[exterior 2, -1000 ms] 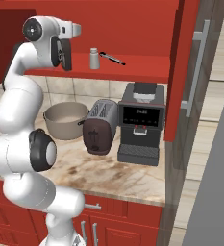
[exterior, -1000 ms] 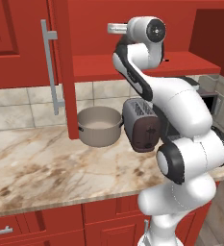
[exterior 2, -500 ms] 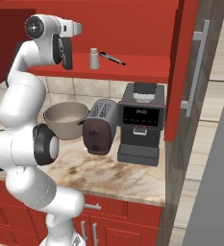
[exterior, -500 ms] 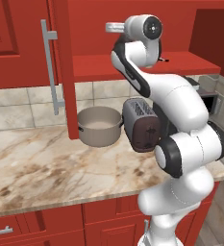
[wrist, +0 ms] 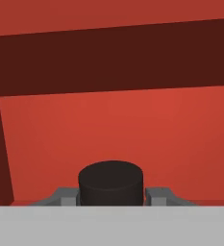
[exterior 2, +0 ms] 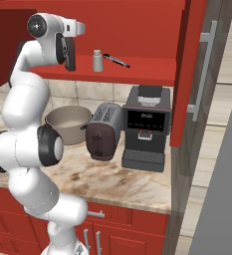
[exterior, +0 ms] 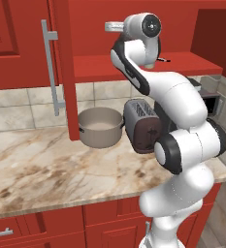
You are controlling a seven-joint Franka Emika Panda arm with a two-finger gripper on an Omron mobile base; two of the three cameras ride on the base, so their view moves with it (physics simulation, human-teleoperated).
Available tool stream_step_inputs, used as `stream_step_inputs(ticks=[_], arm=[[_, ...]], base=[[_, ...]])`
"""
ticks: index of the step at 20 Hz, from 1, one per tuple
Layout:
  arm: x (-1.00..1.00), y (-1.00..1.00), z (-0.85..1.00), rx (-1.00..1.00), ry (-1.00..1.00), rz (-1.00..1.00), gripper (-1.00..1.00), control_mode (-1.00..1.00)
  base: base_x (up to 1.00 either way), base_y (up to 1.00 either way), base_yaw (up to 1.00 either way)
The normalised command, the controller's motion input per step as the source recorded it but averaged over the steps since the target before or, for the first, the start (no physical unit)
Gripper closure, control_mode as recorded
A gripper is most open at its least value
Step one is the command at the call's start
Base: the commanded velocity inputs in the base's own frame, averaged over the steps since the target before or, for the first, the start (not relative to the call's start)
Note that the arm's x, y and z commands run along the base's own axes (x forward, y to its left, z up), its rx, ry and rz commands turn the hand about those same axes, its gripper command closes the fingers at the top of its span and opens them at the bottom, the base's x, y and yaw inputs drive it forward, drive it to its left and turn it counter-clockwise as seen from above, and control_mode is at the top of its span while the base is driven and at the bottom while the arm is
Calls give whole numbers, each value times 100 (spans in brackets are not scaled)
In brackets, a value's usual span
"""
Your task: Pick the shaker and syrup bottle from the counter and place them in the cabinet.
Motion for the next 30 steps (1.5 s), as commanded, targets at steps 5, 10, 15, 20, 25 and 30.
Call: stream_step_inputs(ticks=[5, 10, 15, 20, 25, 30], arm=[[15, 9, -16, 0, -2, 0, 100, -100], [10, 7, -13, 0, -3, 0, 100, -100], [0, 1, -3, 0, -1, 0, -100, -100], [0, 0, 0, 0, 0, 0, -100, -100], [0, 0, 0, 0, 0, 0, -100, -100], [0, 0, 0, 0, -1, 0, -100, -100]], base=[[0, 0, 0], [0, 0, 0], [0, 0, 0], [0, 0, 0], [0, 0, 0], [0, 0, 0]])
